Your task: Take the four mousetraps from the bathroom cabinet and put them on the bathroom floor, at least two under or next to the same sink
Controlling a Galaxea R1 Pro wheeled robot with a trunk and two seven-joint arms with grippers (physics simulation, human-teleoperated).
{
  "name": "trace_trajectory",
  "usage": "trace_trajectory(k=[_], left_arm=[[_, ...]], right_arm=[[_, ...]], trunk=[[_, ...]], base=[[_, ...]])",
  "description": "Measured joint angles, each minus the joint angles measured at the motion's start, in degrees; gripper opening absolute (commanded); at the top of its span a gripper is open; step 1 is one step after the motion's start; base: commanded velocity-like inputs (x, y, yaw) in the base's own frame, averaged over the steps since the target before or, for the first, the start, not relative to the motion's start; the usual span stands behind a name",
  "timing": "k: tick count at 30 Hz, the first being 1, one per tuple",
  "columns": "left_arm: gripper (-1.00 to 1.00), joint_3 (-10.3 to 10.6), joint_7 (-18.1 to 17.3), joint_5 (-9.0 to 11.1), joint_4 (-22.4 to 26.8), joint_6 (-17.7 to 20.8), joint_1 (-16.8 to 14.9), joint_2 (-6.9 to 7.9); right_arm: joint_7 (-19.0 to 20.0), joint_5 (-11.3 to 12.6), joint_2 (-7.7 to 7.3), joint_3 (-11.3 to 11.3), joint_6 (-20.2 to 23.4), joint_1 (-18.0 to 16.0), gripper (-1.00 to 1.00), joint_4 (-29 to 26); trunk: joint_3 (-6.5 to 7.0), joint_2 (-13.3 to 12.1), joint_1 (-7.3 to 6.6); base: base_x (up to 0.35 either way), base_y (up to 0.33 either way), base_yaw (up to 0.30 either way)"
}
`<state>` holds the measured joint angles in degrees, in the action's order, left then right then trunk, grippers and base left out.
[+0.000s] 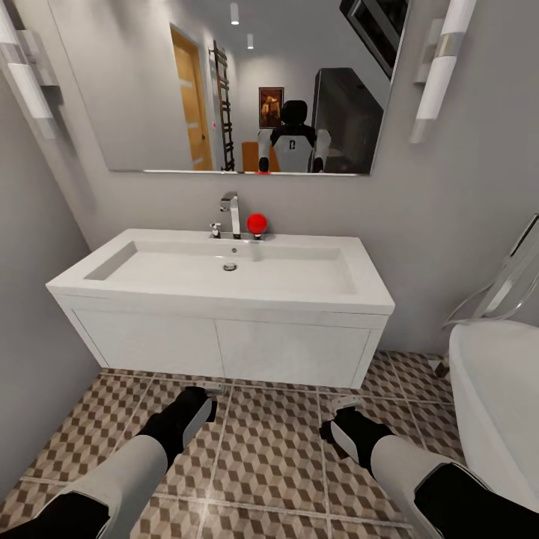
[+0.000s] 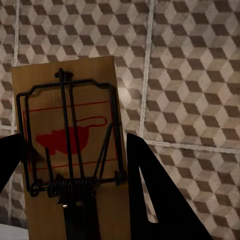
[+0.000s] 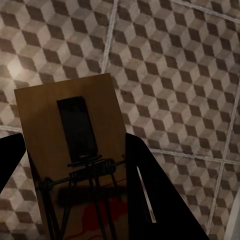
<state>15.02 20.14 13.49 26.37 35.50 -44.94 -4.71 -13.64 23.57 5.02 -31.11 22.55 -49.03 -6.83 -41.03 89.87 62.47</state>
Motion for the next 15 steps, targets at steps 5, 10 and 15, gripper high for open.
trace_trajectory(k=[5,10,15], left_arm=[[-1.0,0.0,0.0,0.1,0.0,0.1,0.0,0.0],[-1.0,-0.1,0.0,0.2,0.0,0.0,0.0,0.0],[-1.0,-0.2,-0.2,0.2,-0.1,0.0,0.0,0.0]], right_arm=[[0.1,0.0,-0.03,0.0,0.0,0.0,-1.0,0.0],[0.1,0.0,-0.03,0.0,0.0,0.0,-1.0,-0.1],[0.1,0.0,-0.03,0.0,0.0,0.0,-1.0,-0.1]], trunk=[[-0.71,1.6,0.87],[-1.61,3.6,1.97],[-2.51,5.6,3.07]], base=[[0.0,0.0,0.0],[0.0,0.0,0.0],[0.0,0.0,0.0]])
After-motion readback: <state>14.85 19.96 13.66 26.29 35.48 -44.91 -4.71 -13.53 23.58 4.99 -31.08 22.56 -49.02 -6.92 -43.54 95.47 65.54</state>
